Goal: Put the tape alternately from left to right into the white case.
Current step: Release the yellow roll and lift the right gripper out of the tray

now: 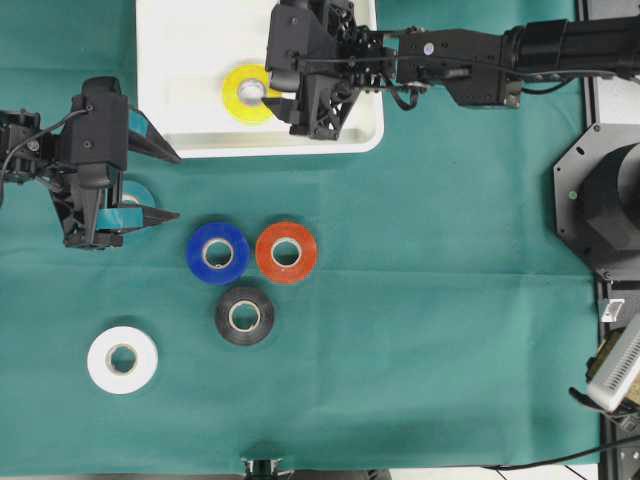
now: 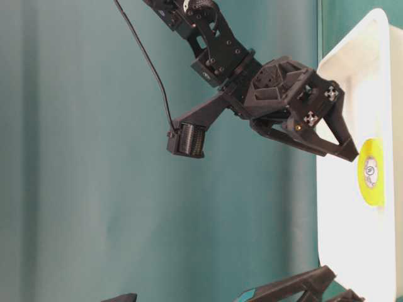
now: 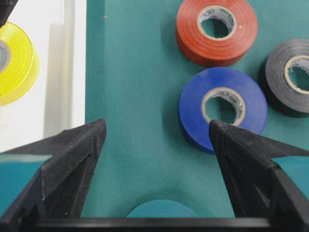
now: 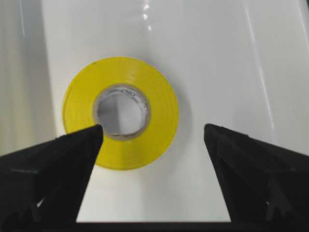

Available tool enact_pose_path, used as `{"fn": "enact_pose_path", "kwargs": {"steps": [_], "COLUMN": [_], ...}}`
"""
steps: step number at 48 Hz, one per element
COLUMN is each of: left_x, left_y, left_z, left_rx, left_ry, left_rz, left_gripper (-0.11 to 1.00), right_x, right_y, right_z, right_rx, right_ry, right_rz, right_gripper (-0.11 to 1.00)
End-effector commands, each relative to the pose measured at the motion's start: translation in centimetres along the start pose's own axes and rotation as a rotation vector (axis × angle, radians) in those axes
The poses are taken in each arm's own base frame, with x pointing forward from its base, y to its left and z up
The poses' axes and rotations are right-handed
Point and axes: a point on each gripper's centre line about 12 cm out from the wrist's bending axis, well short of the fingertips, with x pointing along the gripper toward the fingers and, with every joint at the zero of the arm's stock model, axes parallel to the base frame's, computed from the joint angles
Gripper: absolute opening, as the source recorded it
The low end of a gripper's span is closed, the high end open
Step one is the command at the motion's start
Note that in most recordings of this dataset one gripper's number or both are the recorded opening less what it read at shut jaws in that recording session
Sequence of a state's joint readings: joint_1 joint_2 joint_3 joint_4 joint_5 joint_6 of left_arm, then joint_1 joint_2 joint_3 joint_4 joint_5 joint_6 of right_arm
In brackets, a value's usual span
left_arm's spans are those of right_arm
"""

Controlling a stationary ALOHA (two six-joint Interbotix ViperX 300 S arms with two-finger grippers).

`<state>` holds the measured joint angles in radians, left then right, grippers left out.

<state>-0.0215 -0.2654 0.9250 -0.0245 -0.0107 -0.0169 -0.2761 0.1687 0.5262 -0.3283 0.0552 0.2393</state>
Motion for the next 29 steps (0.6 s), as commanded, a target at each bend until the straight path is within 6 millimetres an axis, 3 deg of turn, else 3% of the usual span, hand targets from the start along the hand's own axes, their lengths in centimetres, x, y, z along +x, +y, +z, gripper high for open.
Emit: {"fn": "enact_pose_path", "kwargs": {"steps": [1, 29], "left_x": [-0.2, -0.2], "left_y": [0.0, 0.0], "left_z": [1.0, 0.9], "left_rx": [-0.004, -0.002], "left_ry": [-0.034, -0.031], "left_rz": [0.0, 0.0], "left_gripper": [0.91, 0.91], "right_x": [-2.0, -6.1], "right_y": [0.8, 8.1], "right_z": [1.7, 0.5], "right_rx": [-0.015, -0.137], "right_ry": [-0.059, -0.092], "right_rz": [0.012, 0.155], "right_gripper": [0.82, 0.82]}}
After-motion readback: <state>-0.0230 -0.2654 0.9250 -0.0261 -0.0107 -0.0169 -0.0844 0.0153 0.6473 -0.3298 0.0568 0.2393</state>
